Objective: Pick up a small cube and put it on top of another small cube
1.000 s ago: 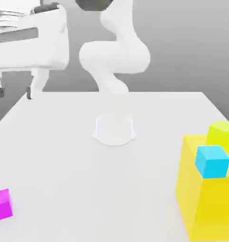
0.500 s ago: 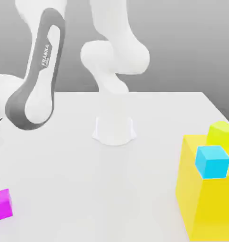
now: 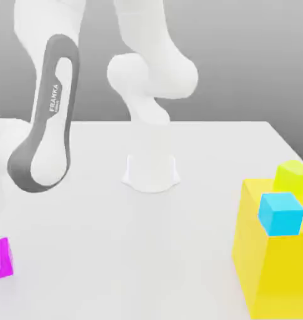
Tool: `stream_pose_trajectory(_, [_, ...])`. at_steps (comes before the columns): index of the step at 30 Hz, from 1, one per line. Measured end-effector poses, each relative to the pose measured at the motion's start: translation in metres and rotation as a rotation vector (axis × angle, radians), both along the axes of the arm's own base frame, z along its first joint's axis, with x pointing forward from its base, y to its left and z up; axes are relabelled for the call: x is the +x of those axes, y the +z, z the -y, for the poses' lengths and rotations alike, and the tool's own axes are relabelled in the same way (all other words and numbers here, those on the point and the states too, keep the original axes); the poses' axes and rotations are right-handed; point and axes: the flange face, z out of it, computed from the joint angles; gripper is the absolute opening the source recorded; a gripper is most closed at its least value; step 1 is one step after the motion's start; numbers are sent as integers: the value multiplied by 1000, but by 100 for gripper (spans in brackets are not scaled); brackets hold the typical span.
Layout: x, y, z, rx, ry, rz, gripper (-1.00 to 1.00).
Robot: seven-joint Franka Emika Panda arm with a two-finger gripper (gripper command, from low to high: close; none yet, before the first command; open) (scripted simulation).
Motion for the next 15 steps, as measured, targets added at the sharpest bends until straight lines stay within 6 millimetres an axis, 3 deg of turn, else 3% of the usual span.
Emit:
stream_pose_trajectory(2, [29, 25, -49, 21, 151, 14, -100])
stream_pose_trajectory(5, [58, 59, -123, 43, 364, 29, -100])
stream_pose_trajectory(8, [75, 95, -227, 59, 638, 37, -100])
stream_pose_trajectory(10, [72, 124, -306, 64, 850, 40, -100])
stream_pose_trajectory(12, [57, 157, -377, 60, 1059, 40, -100])
stream_pose_trajectory(15, [18, 201, -456, 38, 1322, 31, -100])
